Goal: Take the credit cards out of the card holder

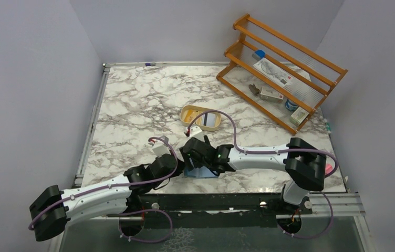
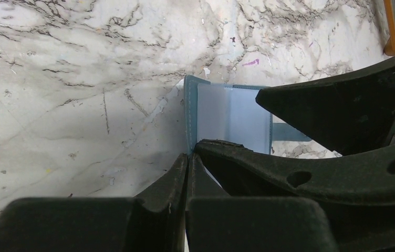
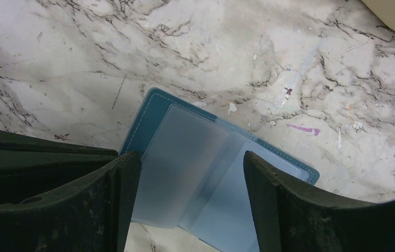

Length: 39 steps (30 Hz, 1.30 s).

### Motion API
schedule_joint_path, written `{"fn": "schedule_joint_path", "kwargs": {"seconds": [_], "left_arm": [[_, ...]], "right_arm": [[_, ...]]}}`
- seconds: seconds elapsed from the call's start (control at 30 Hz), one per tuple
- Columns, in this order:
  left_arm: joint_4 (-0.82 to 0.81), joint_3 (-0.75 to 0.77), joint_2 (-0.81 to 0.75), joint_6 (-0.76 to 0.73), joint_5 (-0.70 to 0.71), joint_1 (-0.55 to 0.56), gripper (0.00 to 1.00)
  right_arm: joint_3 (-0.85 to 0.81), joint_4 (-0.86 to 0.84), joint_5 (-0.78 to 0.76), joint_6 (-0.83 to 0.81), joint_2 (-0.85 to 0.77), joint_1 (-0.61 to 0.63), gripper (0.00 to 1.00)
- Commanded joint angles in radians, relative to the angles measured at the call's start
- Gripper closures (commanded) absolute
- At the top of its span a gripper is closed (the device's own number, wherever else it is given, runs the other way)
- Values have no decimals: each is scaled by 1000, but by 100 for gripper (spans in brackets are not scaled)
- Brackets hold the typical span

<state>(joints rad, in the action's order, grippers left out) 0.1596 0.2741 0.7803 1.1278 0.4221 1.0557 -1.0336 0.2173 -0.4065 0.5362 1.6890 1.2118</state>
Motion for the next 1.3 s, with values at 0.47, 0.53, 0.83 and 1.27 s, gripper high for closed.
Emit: {"fn": "schedule_joint_path", "kwargs": {"seconds": [0.47,0.53,0.83,1.27], "left_arm": [[104,54,-85,17,85,-2,100],[116,61,-89,12,88,-2,100],[159,97,-85,-7,107,-2,100],[188,134,-74,-23,112,-2,100]], "right_arm": [[-9,151,-59,43,74,8,23],[4,178,-74,48,63,8,23],[54,337,-174,86,-59,8,23],[106,399,-189,138,-133,8,23]]}}
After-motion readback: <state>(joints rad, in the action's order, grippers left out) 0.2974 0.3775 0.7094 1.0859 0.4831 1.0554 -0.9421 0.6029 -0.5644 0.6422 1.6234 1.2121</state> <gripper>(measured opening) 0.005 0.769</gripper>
